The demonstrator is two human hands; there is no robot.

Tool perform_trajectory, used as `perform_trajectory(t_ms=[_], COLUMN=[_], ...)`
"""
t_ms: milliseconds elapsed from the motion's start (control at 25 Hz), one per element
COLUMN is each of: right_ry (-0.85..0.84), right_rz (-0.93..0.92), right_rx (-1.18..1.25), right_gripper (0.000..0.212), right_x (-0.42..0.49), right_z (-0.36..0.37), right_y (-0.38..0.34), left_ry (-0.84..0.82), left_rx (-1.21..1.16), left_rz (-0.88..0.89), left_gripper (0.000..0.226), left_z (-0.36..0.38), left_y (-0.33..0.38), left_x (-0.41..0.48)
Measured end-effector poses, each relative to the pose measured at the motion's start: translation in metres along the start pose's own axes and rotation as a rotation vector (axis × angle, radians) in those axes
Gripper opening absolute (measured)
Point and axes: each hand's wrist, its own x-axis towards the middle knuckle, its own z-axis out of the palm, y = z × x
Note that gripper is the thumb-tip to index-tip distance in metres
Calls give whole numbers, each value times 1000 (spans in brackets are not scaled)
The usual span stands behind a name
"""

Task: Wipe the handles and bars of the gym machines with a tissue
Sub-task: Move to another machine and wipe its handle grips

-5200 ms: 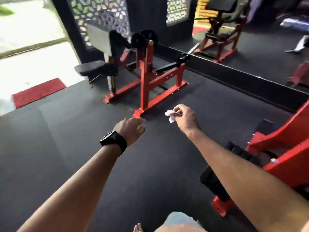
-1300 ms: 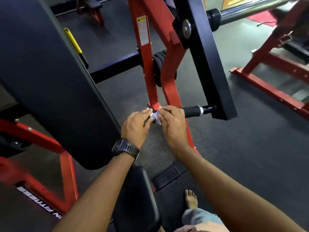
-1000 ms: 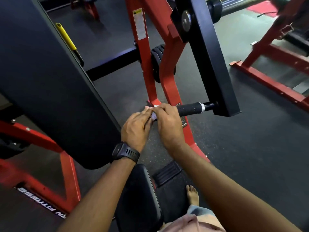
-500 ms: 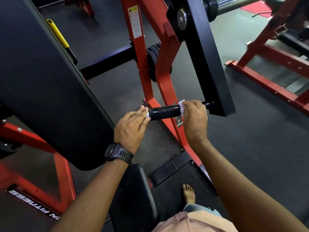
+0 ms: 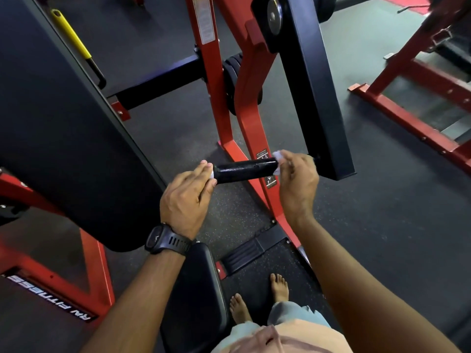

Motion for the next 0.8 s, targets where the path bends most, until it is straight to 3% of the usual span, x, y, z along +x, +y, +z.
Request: perform_trajectory(t_ms=[320,520,600,760,800], right_ry=[170,309,292,176,191], right_rz=[146,235,208,-58,-36], right_rx=[58,-106,-122,-283,-287], right_gripper=[23,18,19,19,21], right_x=[-7,0,-2,-8,-7], right_z=[4,11,9,3,0], right_y=[1,-13,-18,-13,-11], left_ry=[1,7,11,-4,-3], left_rx=[-75,-30,-18,-18,-19], left_rz=[68,140,159,156,155], left_gripper=[36,35,34,36,37], left_z=[2,-2,-4,-3,-3], left_y=[-9,-12,-13,-13,-14], left_x=[3,6,8,9,8])
